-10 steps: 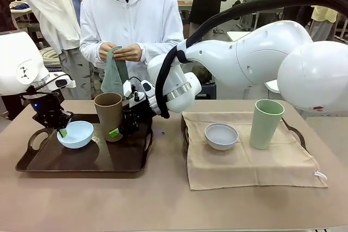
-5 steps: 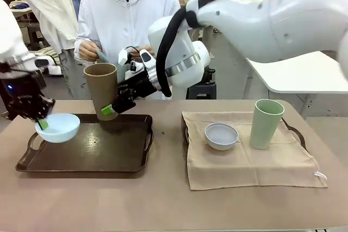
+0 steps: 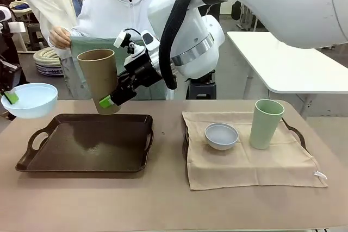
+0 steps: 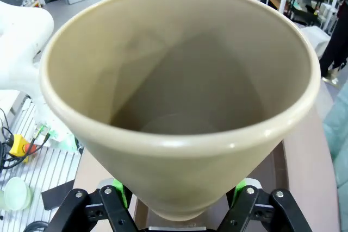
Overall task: Set up a tray with a mat and arrange the tableware.
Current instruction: Pick up the Picnic Bowl and Reusable plastic cup from the Handle tray in front of the human's position and hold them in the air, then place the Picnic Bowl and Reusable plastic cup back onto the Handle tray in front of the human's position.
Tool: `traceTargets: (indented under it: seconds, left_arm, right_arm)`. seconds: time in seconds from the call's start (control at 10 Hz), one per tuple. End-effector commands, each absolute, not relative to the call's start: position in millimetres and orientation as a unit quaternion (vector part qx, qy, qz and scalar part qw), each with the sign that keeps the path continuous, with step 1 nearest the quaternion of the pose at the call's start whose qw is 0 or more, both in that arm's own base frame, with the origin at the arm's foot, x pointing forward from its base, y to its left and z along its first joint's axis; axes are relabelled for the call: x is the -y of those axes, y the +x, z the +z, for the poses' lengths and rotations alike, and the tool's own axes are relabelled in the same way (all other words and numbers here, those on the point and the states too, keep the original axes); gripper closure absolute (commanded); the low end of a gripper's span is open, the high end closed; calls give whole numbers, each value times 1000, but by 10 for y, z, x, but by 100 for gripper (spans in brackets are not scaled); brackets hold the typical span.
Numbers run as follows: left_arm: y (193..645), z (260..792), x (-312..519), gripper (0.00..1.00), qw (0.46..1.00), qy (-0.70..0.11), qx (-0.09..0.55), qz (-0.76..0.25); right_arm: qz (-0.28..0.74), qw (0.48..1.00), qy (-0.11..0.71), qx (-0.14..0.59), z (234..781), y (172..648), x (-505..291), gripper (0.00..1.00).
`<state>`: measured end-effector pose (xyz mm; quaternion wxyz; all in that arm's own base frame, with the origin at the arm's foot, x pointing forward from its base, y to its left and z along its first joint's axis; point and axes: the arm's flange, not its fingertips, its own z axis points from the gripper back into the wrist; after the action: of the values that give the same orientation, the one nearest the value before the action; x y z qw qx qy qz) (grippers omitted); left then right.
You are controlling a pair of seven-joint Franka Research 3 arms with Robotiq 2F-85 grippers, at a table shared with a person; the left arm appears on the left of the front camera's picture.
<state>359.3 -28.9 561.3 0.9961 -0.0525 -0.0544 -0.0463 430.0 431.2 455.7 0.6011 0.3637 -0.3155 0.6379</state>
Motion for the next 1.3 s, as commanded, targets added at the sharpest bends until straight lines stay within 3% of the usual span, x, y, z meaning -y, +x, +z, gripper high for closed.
traceTargets:
  seconds: [0.0,1.2]
  left_arm:
    - [3631,5573,290,100,996,-52,52,-50]
    - [3631,5573,290,100,996,-52,52,-50]
  right_arm:
    - [633,600,370,320,4536,4346,-4328,38]
    - [633,600,370,320,4536,4346,-4328,38]
